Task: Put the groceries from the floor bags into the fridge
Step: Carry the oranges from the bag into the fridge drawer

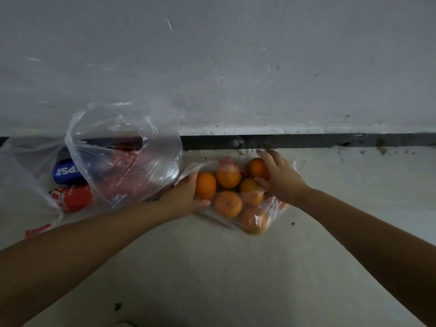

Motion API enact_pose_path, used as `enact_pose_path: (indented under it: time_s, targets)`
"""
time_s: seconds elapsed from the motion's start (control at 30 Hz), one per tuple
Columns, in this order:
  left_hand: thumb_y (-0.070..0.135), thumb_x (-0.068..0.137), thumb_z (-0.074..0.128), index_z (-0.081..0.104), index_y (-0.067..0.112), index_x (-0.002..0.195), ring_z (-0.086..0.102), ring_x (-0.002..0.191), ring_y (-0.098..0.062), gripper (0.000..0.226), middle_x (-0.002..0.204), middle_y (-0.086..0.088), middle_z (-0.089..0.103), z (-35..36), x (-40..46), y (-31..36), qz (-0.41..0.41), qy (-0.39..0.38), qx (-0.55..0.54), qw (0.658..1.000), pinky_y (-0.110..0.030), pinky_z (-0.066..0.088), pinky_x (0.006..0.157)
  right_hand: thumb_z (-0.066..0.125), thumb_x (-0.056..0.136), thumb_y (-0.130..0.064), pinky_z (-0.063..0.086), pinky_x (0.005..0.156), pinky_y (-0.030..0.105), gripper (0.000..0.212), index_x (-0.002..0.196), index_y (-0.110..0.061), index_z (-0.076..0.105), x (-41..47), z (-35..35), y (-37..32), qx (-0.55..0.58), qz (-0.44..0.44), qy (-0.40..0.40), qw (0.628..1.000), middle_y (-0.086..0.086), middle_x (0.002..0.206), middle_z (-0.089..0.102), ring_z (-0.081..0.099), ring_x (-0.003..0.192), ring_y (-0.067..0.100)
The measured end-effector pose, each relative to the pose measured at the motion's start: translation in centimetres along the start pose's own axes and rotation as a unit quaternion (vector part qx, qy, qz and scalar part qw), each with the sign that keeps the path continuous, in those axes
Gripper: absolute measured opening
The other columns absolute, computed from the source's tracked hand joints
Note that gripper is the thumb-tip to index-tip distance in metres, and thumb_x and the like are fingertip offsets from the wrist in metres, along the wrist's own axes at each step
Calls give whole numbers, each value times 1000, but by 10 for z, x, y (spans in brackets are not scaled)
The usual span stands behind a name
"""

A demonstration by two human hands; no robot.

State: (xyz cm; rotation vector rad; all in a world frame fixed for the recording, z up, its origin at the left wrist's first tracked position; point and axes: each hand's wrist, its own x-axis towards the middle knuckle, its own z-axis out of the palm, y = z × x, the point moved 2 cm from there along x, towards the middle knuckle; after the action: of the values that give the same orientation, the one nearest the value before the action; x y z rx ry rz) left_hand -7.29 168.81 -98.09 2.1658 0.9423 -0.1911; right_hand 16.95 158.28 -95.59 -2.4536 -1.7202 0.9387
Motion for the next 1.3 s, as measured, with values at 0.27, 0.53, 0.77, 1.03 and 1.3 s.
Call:
enact_pose_path:
  time_s: [0.27, 0.53, 0.77, 1.03, 1.3]
  targets:
    - [43, 87, 58, 14, 13, 150, 23, 141, -36, 82, 157, -17, 12, 3, 17, 23, 66, -61, 272, 958, -48, 29, 111, 77, 69, -35, 51, 86, 44, 45, 112, -30, 62, -63, 22, -7, -222, -261, 35, 939, 0, 105, 64, 65, 93, 24]
    - [8, 86, 48, 59, 17, 81, 57, 77, -24, 15, 82, -5, 59, 9, -14, 26, 469, 89, 373, 796, -42, 49, 85, 58, 81, -30, 50, 88, 36, 35, 116, -25, 60, -88, 32, 0, -198, -256, -59, 944, -6, 105, 68, 66, 92, 15]
    - [14, 80, 45, 65, 17, 88, 64, 77, -21, 22, 84, 0, 64, 38, -27, -4, 399, -38, 367, 839, -30, 38, 80, 80, 61, -21, 46, 96, 43, 30, 87, -29, 66, -105, 41, 5, -304, -318, -40, 897, -7, 81, 65, 65, 80, 14]
    - [5, 93, 42, 58, 14, 128, 50, 126, -20, 40, 138, -4, 54, 17, -22, -5, 119, -128, 128, 976, -25, 36, 107, 79, 59, -17, 36, 99, 45, 17, 70, -27, 69, -111, 49, 10, -350, -348, 29, 869, -5, 68, 60, 64, 73, 15]
    - [16, 99, 40, 44, 12, 117, 53, 111, -31, 19, 129, -20, 42, 5, -1, 15, -254, 14, -370, 893, -46, 53, 87, 60, 86, -33, 18, 113, 61, 43, 126, -18, 58, -96, 53, 25, -308, -138, -99, 936, 3, 136, 54, 42, 135, 19]
